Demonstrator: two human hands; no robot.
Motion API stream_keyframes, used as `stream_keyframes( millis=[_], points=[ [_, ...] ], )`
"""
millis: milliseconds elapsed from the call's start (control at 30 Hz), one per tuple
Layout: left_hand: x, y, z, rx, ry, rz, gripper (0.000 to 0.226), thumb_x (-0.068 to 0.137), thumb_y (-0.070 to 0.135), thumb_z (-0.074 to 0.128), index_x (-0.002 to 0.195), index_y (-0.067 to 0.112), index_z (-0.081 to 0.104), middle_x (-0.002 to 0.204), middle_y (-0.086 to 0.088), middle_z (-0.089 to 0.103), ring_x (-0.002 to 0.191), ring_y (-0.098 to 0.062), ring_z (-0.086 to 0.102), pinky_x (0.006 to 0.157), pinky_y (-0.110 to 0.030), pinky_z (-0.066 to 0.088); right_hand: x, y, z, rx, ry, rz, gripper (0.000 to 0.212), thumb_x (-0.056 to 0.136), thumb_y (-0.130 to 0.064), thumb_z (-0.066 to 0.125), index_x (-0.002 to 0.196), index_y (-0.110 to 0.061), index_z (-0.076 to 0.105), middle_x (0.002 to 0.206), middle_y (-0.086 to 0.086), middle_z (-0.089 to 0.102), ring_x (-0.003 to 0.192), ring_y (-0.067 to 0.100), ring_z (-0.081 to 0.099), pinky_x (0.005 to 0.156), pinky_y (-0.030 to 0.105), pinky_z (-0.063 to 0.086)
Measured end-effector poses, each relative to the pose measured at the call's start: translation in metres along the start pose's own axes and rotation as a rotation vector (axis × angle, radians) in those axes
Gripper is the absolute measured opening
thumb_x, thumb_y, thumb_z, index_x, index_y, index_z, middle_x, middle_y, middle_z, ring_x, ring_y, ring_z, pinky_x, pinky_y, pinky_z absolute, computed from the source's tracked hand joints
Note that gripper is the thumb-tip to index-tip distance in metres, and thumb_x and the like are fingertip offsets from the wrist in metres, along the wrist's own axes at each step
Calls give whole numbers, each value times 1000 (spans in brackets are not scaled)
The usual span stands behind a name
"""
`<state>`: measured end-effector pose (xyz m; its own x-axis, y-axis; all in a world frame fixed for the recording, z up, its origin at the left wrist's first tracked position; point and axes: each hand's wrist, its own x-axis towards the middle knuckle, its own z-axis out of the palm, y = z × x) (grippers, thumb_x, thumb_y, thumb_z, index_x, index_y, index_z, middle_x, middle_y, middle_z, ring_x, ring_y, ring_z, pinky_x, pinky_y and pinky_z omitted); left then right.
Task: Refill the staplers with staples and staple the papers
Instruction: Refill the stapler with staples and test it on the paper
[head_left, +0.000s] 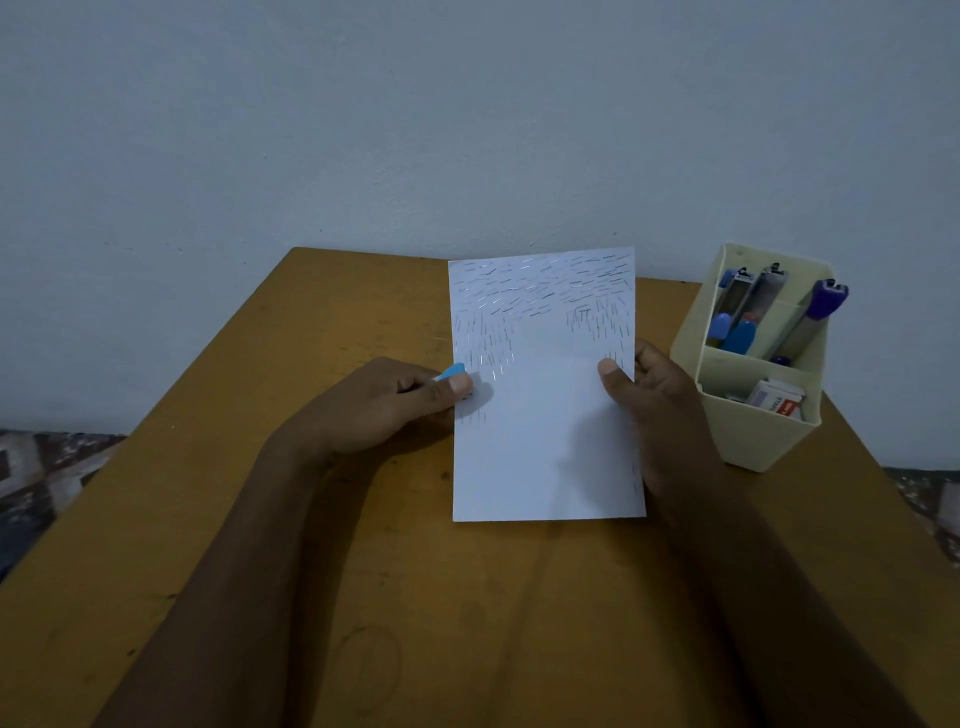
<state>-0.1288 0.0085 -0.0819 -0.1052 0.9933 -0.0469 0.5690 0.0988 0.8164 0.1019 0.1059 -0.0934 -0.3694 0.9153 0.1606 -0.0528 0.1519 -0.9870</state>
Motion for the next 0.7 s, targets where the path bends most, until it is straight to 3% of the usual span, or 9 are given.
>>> stream_keyframes(
  millis=[167, 300, 400, 533, 700],
  points=[
    [1, -4, -2, 10, 8, 65, 40, 74, 68, 55, 62, 31, 62, 60, 10, 53, 58, -4, 48, 60, -24, 34, 0, 0, -1, 8, 8, 9, 19, 94, -15, 51, 105, -27, 62, 109, -6, 69, 97, 13, 67, 85, 33, 54],
    [0, -4, 0, 19, 16, 86, 51, 62, 73, 60, 82, 25, 65, 79, 13, 66, 73, -8, 59, 64, -24, 41, 0, 0, -1, 14, -12, -8, 20, 95, -14, 50, 105, -27, 62, 109, -7, 69, 98, 13, 66, 85, 34, 53],
    [0, -3, 0, 22, 6, 90, 49, 65, 66, 72, 84, 23, 60, 81, 14, 68, 71, -7, 60, 63, -28, 43, 0, -1, -2, 46, -36, -13, 22, 95, -12, 50, 108, -26, 62, 112, -4, 69, 101, 15, 66, 86, 34, 52],
    [-3, -1, 1, -3, -10, 85, 56, 62, 69, 69, 99, 28, 64, 102, 10, 71, 88, -16, 68, 81, -47, 54, 0, 0, -2, 81, -57, -23, 24, 94, -10, 49, 109, -24, 61, 111, -5, 69, 102, 15, 65, 84, 29, 53],
    [-4, 4, 4, 8, -22, 112, 41, 75, 53, 73, 107, 28, 67, 106, 12, 71, 90, -13, 69, 83, -50, 55, 0, 0, -2, 98, -62, -24, 25, 94, -9, 48, 109, -25, 61, 111, -6, 69, 102, 15, 65, 84, 29, 53]
  ],
)
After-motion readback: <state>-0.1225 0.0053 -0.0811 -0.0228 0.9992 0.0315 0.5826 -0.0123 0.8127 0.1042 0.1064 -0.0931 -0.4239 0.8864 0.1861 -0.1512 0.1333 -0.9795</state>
